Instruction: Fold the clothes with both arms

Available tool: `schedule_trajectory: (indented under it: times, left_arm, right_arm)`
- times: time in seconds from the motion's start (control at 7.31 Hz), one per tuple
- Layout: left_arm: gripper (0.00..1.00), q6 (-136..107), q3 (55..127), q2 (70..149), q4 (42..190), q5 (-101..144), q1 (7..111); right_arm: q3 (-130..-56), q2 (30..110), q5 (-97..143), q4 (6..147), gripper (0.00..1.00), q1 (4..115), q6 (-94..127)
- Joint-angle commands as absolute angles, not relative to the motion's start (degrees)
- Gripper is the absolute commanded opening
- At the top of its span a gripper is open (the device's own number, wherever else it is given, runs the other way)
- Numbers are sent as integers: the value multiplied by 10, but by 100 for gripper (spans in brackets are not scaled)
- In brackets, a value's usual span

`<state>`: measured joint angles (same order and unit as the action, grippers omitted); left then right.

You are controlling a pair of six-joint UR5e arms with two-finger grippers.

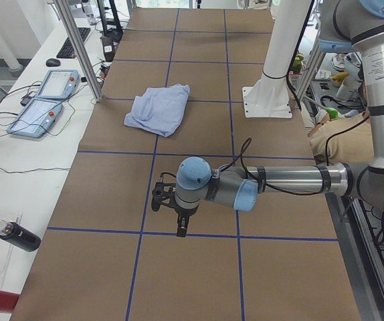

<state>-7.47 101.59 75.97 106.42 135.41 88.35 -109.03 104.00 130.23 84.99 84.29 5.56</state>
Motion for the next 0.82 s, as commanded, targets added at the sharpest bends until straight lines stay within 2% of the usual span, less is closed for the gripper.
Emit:
schedule_trajectory:
  times: [0.0, 0.68]
  left_arm:
    - [100, -75, 1015, 758, 1063, 1354, 883]
    - [100, -75, 1012, 758, 1064, 1354, 883]
  right_arm:
    - [-1091, 1040, 1303, 850, 100, 842, 57]
    - [-1091, 1041, 1309, 851, 100, 843, 56]
